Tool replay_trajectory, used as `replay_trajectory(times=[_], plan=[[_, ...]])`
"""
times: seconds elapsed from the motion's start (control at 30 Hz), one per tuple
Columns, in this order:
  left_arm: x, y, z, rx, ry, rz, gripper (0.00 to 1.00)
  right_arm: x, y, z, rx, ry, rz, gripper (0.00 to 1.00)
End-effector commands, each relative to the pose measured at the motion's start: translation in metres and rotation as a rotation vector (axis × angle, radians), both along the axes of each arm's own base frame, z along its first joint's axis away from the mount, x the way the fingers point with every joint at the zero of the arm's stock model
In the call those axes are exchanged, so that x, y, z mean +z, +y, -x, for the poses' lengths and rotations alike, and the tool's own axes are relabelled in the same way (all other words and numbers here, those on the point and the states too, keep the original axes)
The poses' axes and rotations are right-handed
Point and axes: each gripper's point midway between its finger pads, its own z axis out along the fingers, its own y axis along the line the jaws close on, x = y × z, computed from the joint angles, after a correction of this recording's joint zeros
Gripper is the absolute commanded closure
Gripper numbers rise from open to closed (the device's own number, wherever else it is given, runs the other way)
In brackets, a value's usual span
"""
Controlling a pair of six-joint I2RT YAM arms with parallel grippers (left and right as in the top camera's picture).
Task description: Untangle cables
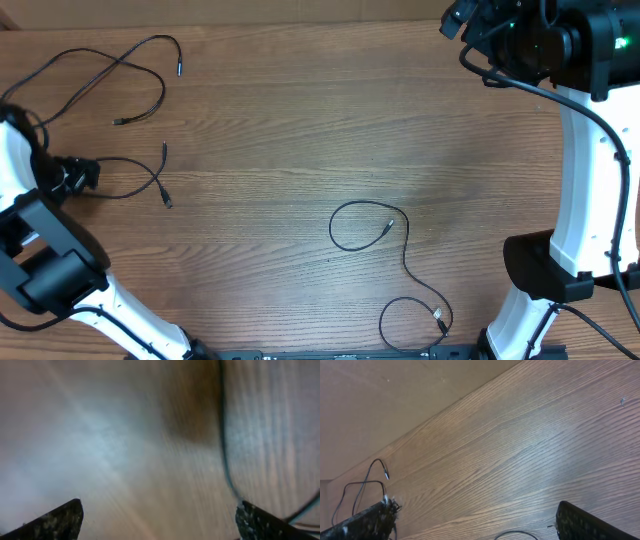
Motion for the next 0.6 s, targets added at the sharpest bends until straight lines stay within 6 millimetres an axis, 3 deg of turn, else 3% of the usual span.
replay_trajectory(times=[0.0,0.37,0.47,0.57], plan=[[-0.013,-0.032,-0.012,0.014,-0.103,0.152,0.04,0.008,0.001,0.002,0.009,-0.025,0.002,0.0],[-0.072,-0.073,-0.027,-0.093,-0.142,0.152,0.11,0.008,0.001,0.002,0.009,-0.025,0.002,0.0],[-0.079,-0.078,-0.028,-0.076,-0.144,0.148,0.21,0.008,0.001,0.002,0.009,-0.025,0.002,0.0],[-0.084,-0.079,-0.023,-0.011,-0.127,0.138,0.39,0.008,0.001,0.002,0.009,-0.025,0.002,0.0]])
